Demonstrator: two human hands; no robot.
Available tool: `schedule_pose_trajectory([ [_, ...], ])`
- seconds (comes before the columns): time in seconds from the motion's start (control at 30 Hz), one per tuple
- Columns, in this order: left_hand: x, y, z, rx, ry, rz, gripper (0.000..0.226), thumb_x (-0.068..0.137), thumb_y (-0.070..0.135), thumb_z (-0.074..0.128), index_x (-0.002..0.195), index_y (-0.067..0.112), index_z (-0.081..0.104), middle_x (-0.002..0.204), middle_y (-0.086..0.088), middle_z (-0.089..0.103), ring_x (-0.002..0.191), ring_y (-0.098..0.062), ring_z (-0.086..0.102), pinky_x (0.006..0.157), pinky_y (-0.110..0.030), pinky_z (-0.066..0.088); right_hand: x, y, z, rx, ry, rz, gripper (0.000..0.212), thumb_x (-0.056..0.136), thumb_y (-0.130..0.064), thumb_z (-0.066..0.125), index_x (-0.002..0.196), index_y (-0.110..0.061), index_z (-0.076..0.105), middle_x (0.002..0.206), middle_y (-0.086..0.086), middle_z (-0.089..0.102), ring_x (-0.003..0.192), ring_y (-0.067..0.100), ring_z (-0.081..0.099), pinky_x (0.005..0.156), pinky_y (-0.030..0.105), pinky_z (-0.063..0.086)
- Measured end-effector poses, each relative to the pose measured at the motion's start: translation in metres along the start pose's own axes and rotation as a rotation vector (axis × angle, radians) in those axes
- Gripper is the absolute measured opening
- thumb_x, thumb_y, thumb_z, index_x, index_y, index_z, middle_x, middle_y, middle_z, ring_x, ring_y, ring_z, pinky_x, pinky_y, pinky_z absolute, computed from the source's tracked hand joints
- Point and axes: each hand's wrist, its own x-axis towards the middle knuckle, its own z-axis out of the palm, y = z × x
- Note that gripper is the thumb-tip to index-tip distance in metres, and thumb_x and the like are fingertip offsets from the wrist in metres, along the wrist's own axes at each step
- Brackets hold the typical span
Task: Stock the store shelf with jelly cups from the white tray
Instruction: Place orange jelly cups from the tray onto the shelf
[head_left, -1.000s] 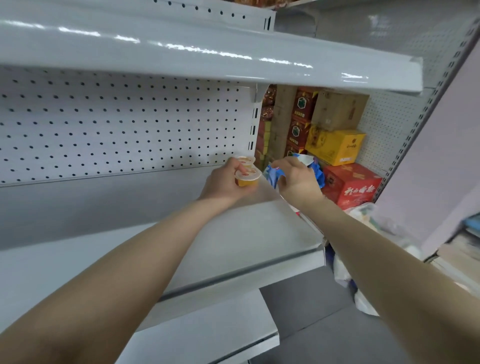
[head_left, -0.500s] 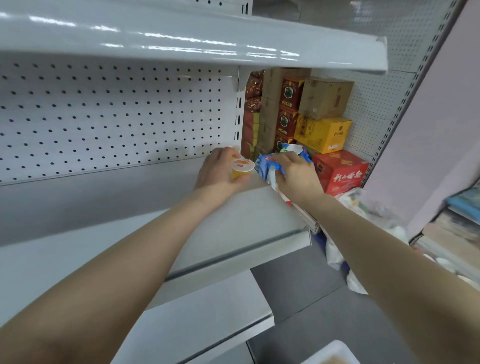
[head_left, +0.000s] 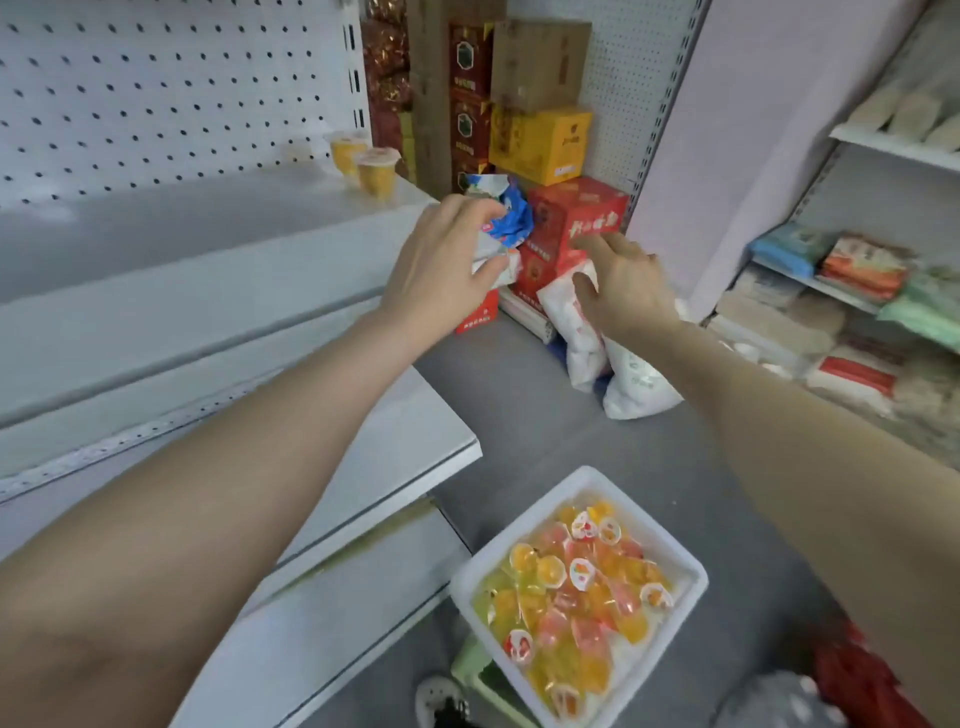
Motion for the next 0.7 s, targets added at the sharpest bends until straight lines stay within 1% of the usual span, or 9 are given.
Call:
schedule_pose_trajectory([
  [0.13,-0.044,0.033,0.053,-0.017,-0.109,0.11,0.052,0.082,0.017,0.068,0.131,0.014,0.052,0.126,-0.008,0.054,0.111,-0.029,0.051,0.094,-0.034,0.039,-0.083,0.035,0.018,0.002,-0.102,0.105,0.043,0.09,-0.02,0.056,0.132,-0.017,0.055,0.127,0.012,0.059,0.109,0.038,0.057,0.085,0.045,0.04],
  [0.23,-0.088,0.045,0.103,-0.054,-0.268,0.115,0.054,0.082,0.015,0.069,0.133,0.014,0.05,0.129,-0.007,0.051,0.118,-0.028,0.048,0.098,-0.036,0.04,-0.143,0.057,0.043,0.004,-0.22,0.177,0.042,0.089,-0.016,0.056,0.132,-0.015,0.054,0.123,0.014,0.06,0.103,0.04,0.057,0.083,0.047,0.042],
  [0.3,-0.12,0.048,0.136,-0.072,-0.389,0.072,0.053,0.085,0.015,0.067,0.135,0.017,0.048,0.132,-0.005,0.049,0.123,-0.024,0.045,0.101,-0.035,0.039,-0.181,0.071,0.061,0.007,-0.289,0.201,0.042,0.089,-0.015,0.057,0.131,-0.014,0.054,0.121,0.014,0.061,0.101,0.04,0.059,0.083,0.048,0.043],
  [0.37,-0.151,0.048,0.167,-0.072,-0.492,0.023,0.051,0.088,0.018,0.066,0.135,0.019,0.048,0.133,-0.003,0.048,0.124,-0.022,0.045,0.101,-0.036,0.042,-0.214,0.086,0.08,0.017,-0.361,0.231,0.042,0.09,-0.016,0.058,0.133,-0.015,0.054,0.125,0.013,0.061,0.105,0.039,0.06,0.086,0.049,0.044],
  [0.43,-0.179,0.044,0.196,-0.065,-0.569,-0.028,0.049,0.089,0.022,0.066,0.134,0.018,0.05,0.132,-0.003,0.051,0.121,-0.023,0.048,0.099,-0.036,0.045,-0.244,0.101,0.1,0.036,-0.428,0.272,0.043,0.092,-0.017,0.06,0.134,-0.016,0.054,0.129,0.011,0.06,0.11,0.037,0.06,0.09,0.049,0.045],
  [0.53,-0.219,0.039,0.239,-0.059,-0.639,-0.106,0.046,0.085,0.019,0.071,0.129,0.017,0.055,0.124,-0.005,0.058,0.112,-0.024,0.057,0.093,-0.034,0.047,-0.282,0.127,0.133,0.041,-0.553,0.315,0.045,0.092,-0.02,0.06,0.136,-0.018,0.052,0.132,0.009,0.059,0.113,0.035,0.059,0.093,0.047,0.044],
  [0.6,-0.245,0.036,0.269,-0.054,-0.668,-0.154,0.047,0.082,0.016,0.075,0.126,0.017,0.059,0.119,-0.005,0.062,0.108,-0.025,0.06,0.088,-0.034,0.05,-0.306,0.144,0.159,0.031,-0.658,0.308,0.046,0.092,-0.021,0.06,0.137,-0.021,0.052,0.135,0.006,0.057,0.115,0.034,0.058,0.094,0.045,0.042],
  [0.7,-0.279,0.03,0.311,-0.017,-0.733,-0.252,0.048,0.084,0.019,0.074,0.128,0.02,0.057,0.122,-0.002,0.059,0.112,-0.023,0.056,0.092,-0.035,0.048,-0.333,0.163,0.199,0.031,-0.803,0.311,0.046,0.091,-0.022,0.059,0.137,-0.027,0.053,0.137,0.001,0.055,0.118,0.028,0.054,0.095,0.041,0.038],
])
